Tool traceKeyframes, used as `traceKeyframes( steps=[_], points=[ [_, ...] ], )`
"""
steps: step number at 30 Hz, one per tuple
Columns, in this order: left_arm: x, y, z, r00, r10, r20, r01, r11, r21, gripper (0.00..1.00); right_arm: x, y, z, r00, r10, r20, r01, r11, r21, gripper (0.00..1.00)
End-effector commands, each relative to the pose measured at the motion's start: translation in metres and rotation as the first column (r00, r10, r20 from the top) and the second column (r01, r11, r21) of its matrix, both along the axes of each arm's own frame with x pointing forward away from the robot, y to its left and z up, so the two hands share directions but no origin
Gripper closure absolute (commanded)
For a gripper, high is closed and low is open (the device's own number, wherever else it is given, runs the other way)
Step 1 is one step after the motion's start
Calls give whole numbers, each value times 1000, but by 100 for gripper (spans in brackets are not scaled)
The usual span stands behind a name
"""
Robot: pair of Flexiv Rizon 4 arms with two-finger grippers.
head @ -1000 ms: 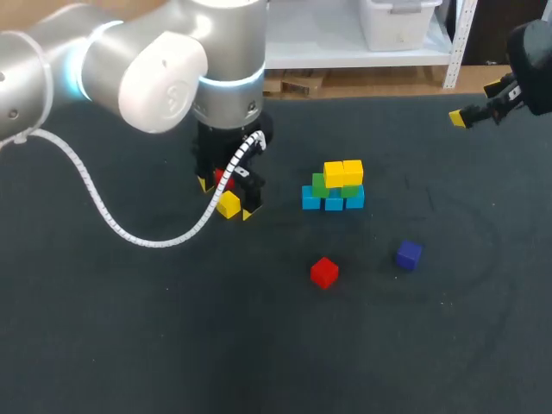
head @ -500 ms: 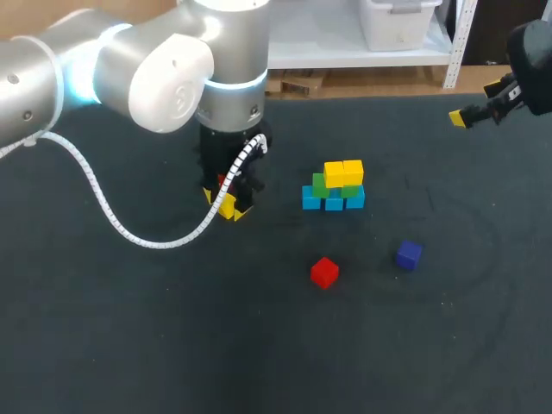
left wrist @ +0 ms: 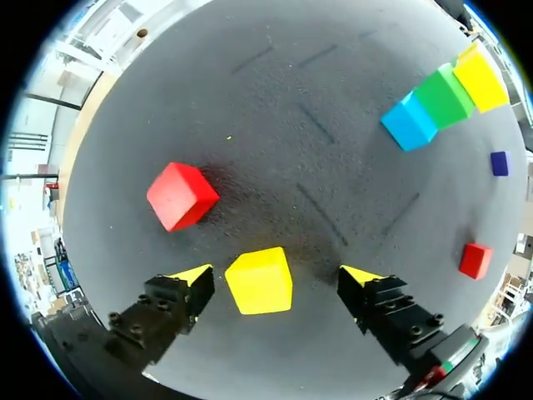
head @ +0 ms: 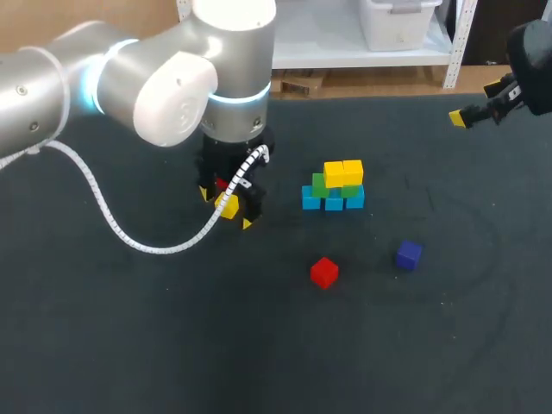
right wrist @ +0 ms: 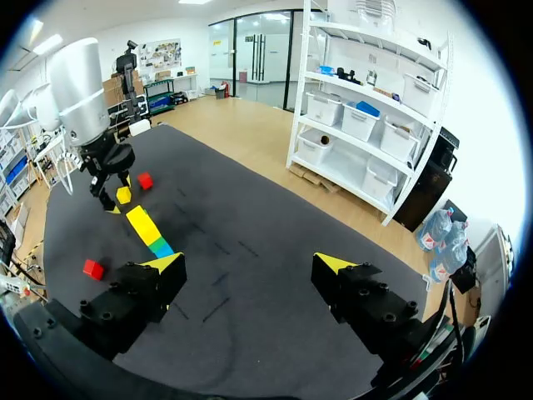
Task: Place the blue cubes, place green cubes on the blue cubes, place the yellow cubes on the green cubes, then place the red cubes on the yellow cubes, and place purple cube on the red cubes.
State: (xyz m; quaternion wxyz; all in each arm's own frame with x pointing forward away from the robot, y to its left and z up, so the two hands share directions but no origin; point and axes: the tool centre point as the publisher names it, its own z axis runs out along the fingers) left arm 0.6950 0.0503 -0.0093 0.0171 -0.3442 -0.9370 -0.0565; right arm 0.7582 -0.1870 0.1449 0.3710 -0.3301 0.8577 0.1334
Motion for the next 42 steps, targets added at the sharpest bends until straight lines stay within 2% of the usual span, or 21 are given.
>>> traceKeyframes(
  steps=[1,2,5,6,7,8,15,16,17,18,23,26,30,31,33,34,38,42],
  points=[
    [-1,0,3,1000,-5,23,5,1000,3,9,0,-1,0,1000,3,0,-3,1000,3,0],
    [0,0,5,1000,-7,26,7,1000,6,13,0,-1,0,1000,3,0,-3,1000,3,0],
    [0,0,7,999,-9,31,9,1000,16,36,0,-1,0,1000,3,0,-3,1000,3,0],
    [1,0,8,999,-7,31,7,1000,15,55,0,-1,0,1000,3,0,-3,1000,3,0],
    [1,0,8,999,-6,32,6,1000,16,62,0,-1,0,1000,3,0,-3,1000,3,0],
    [1,0,9,999,-6,33,6,1000,18,66,0,-1,0,1000,3,0,-3,1000,3,0],
    [-1,-1,13,999,-10,36,9,1000,27,66,0,-1,0,1000,3,0,-3,1000,3,0],
    [-1,-1,14,999,-11,36,10,1000,28,70,0,-1,0,1000,3,0,-3,1000,3,0],
    [-2,-1,14,999,-13,40,12,1000,24,94,0,-1,0,1000,3,0,-3,1000,3,0],
    [-2,-1,15,999,-21,44,21,1000,21,100,0,-1,0,1000,3,0,-3,1000,3,0],
    [-1,-3,26,994,-89,62,87,996,32,100,0,-1,0,1000,3,0,-3,1000,3,0],
    [-1,-12,42,980,-180,81,181,983,-4,100,0,-1,0,1000,3,0,-3,1000,3,0],
    [-3,-33,67,919,-380,108,391,915,-105,100,0,-1,0,1000,3,0,-3,1000,3,0],
    [-3,-36,72,909,-401,111,412,904,-110,100,0,-1,0,1000,3,0,-3,1000,3,0],
    [-1,-45,87,869,-480,121,493,863,-110,100,0,-1,0,1000,3,0,-3,1000,3,0],
    [0,-48,94,865,-486,126,499,858,-122,100,0,-1,0,1000,3,0,-3,1000,3,0],
    [6,-62,117,810,-570,137,584,803,-114,100,0,-1,0,1000,3,0,-3,1000,3,0],
    [11,-74,120,770,-629,107,637,765,-91,100,0,-1,0,1000,3,0,-3,1000,3,0]
  ],
)
